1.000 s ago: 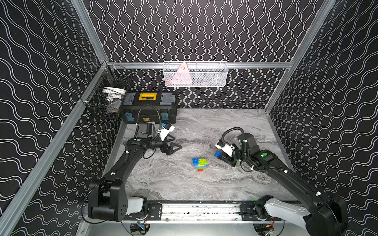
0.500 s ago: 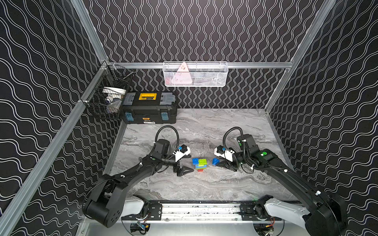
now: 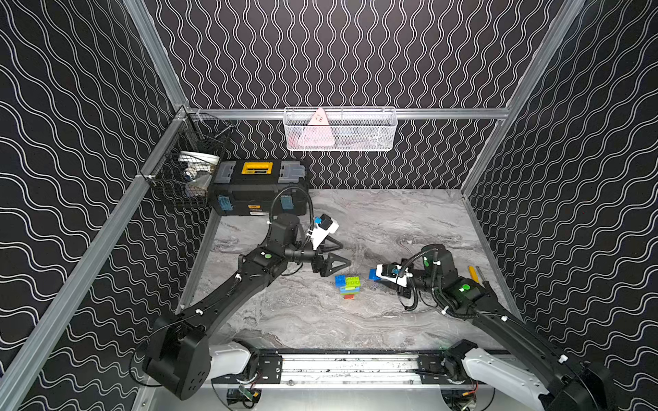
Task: Assemble a carrot with lego
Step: Assemble the lego brick with the lego brick.
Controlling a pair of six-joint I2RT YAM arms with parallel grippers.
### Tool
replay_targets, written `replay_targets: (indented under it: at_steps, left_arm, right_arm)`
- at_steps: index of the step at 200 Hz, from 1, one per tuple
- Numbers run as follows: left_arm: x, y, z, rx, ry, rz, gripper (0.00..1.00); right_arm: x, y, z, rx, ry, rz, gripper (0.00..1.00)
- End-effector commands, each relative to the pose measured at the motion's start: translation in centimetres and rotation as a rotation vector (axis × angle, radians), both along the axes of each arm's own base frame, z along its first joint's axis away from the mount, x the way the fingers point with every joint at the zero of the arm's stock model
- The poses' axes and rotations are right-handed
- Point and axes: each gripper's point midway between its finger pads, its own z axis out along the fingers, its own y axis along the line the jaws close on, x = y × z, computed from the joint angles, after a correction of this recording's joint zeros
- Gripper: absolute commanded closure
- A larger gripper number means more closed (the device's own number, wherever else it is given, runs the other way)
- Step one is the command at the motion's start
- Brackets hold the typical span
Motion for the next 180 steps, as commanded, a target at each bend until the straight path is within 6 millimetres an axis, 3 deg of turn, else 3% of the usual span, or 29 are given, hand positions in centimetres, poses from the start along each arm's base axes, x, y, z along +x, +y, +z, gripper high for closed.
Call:
replay_targets:
  at_steps: [1, 30, 68, 95, 167, 180]
  left_arm:
    - [-2.4, -1.8, -1.1, 0.011, 0.329, -0.010, 0.14]
    - [-1.3, -3.2, -0.6, -0.044, 0.410, 0.001, 0.20]
    - [-0.4, -3.4, -0.7, -0.043, 0.418, 0.035, 0.29]
    - [-0.6, -3.5, -0.8, -0.052, 0.423, 0.027, 0.40]
    - [-1.2, -4.4, -1.5, -0.034, 0.437, 0.004, 0.53]
    - [-1.3, -4.5, -1.6, -0.037, 0.437, 0.003, 0.59]
  right_arm:
    - [0.9, 1.5, 3.1, 0.064, -0.114, 0.009, 0.74]
    - [0.6, 2.9, 3.9, 0.049, -0.146, 0.049, 0.74]
    - [0.5, 3.5, 4.4, 0.058, -0.162, 0.066, 0.73]
    - [0.6, 3.6, 4.3, 0.058, -0.163, 0.065, 0.73]
    - [0.7, 3.9, 4.5, 0.044, -0.172, 0.068, 0.72]
    - [0.5, 4.0, 4.5, 0.034, -0.164, 0.079, 0.72]
